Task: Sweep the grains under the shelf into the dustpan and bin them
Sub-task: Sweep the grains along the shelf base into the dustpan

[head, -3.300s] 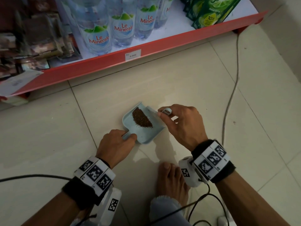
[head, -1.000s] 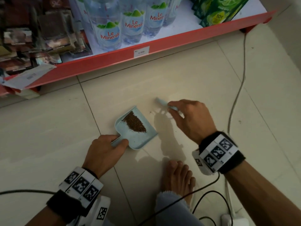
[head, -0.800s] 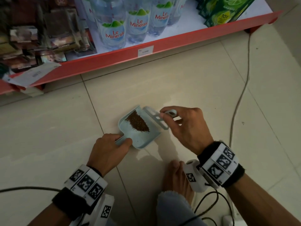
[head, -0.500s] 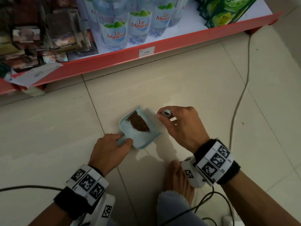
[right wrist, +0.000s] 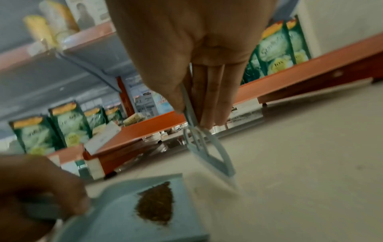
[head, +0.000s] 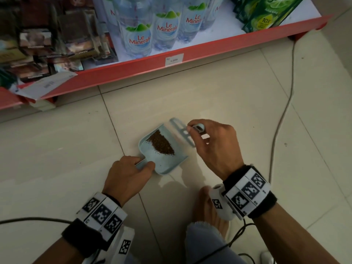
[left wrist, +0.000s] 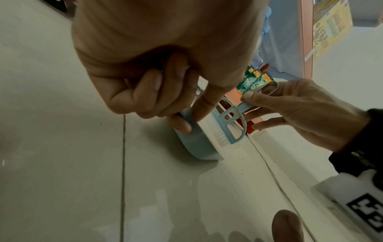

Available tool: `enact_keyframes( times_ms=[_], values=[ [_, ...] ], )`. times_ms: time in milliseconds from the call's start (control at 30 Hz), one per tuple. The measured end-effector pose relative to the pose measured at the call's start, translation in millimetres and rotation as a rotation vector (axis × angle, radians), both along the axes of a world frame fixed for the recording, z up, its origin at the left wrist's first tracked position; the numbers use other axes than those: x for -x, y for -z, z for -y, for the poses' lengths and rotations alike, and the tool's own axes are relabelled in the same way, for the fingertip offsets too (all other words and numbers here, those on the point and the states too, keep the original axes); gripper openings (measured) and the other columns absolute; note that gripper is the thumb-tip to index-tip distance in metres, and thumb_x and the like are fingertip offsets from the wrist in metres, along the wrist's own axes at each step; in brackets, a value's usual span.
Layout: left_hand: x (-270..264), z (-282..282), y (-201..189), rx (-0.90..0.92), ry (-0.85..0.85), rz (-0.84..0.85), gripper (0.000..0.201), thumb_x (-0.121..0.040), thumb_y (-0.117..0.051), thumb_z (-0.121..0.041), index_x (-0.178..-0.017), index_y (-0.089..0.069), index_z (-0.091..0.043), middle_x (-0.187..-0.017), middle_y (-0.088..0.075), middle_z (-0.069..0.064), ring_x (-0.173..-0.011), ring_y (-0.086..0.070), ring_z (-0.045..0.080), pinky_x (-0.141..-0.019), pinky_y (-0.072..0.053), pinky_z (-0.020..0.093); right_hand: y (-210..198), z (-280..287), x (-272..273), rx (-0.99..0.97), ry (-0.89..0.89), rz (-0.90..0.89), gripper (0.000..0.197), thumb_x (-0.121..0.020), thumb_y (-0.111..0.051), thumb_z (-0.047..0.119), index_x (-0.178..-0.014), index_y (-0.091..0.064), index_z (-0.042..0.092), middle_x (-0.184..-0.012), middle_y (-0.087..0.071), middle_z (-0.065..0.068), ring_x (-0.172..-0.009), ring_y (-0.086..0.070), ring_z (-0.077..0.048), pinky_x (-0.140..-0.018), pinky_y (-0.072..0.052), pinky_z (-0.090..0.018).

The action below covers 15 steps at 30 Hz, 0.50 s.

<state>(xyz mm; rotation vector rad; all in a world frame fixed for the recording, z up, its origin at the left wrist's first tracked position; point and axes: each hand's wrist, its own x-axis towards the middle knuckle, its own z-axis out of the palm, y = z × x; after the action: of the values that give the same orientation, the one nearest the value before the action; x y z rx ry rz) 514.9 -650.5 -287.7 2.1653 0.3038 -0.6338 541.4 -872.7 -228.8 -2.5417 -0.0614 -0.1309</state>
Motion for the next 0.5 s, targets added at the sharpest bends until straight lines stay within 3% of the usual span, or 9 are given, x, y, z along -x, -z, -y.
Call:
enact_keyframes(
  times_ms=[100, 233, 300, 400, 500],
  values=[
    [0.3, 0.2, -0.6, 0.003, -0.009, -0.004, 0.041, -0.082, -0.066, -0.040, -0.051, -0.055, -0.016, -0.042, -0.050, -0.008, -0.044, -0.048, 0.009, -0.052, -0.038, 0.025, 1.9, 1.7, -2.3, 0.169, -0.009, -0.038, 0.018, -0.099, -0.053, 0.030, -0.099, -0.069, 0.023, -0.085, -0.070, 0.003, -0.067, -0.064, -0.019, -0.061, -0.056, -0.038],
    [-0.2, -1.7, -1.5, 0.002, -0.027, -0.011, 0.043, -0.081, -0.066, -0.041, -0.061, -0.063, -0.003, -0.045, -0.053, -0.006, -0.045, -0.050, 0.009, -0.053, -0.039, 0.025, -0.1, -2.0, -0.2, -0.039, -0.053, -0.081, 0.012, -0.095, -0.061, 0.031, -0.092, -0.072, 0.026, -0.080, -0.071, 0.014, -0.070, -0.064, -0.003, -0.062, -0.057, -0.028],
    [0.2, -2.0, -2.2, 0.011, -0.028, -0.017, 0.042, -0.078, -0.065, -0.044, -0.067, -0.068, -0.003, -0.048, -0.056, -0.004, -0.049, -0.054, 0.012, -0.055, -0.041, 0.026, -0.1, -1.3, -1.0, -0.034, 0.007, -0.023, 0.013, -0.095, -0.060, 0.031, -0.094, -0.072, 0.025, -0.081, -0.072, 0.013, -0.069, -0.066, -0.004, -0.060, -0.057, -0.028],
    [0.5, -1.8, -3.2, 0.025, -0.031, -0.026, 0.047, -0.071, -0.060, -0.051, -0.069, -0.071, -0.005, -0.052, -0.060, -0.002, -0.053, -0.058, 0.015, -0.056, -0.043, 0.026, 0.9, 0.3, -3.4, 0.102, 0.012, -0.052, 0.017, -0.097, -0.056, 0.030, -0.097, -0.071, 0.022, -0.084, -0.072, 0.005, -0.069, -0.066, -0.015, -0.062, -0.057, -0.037],
    [-0.2, -3.6, -2.6, 0.025, -0.014, -0.011, 0.047, -0.073, -0.060, -0.050, -0.067, -0.070, -0.005, -0.054, -0.064, 0.006, -0.055, -0.060, 0.019, -0.057, -0.044, 0.028, -0.6, -4.8, -2.9, 0.023, -0.063, -0.138, 0.015, -0.095, -0.059, 0.031, -0.090, -0.071, 0.024, -0.077, -0.071, 0.011, -0.068, -0.066, -0.006, -0.064, -0.057, -0.032]
  ],
)
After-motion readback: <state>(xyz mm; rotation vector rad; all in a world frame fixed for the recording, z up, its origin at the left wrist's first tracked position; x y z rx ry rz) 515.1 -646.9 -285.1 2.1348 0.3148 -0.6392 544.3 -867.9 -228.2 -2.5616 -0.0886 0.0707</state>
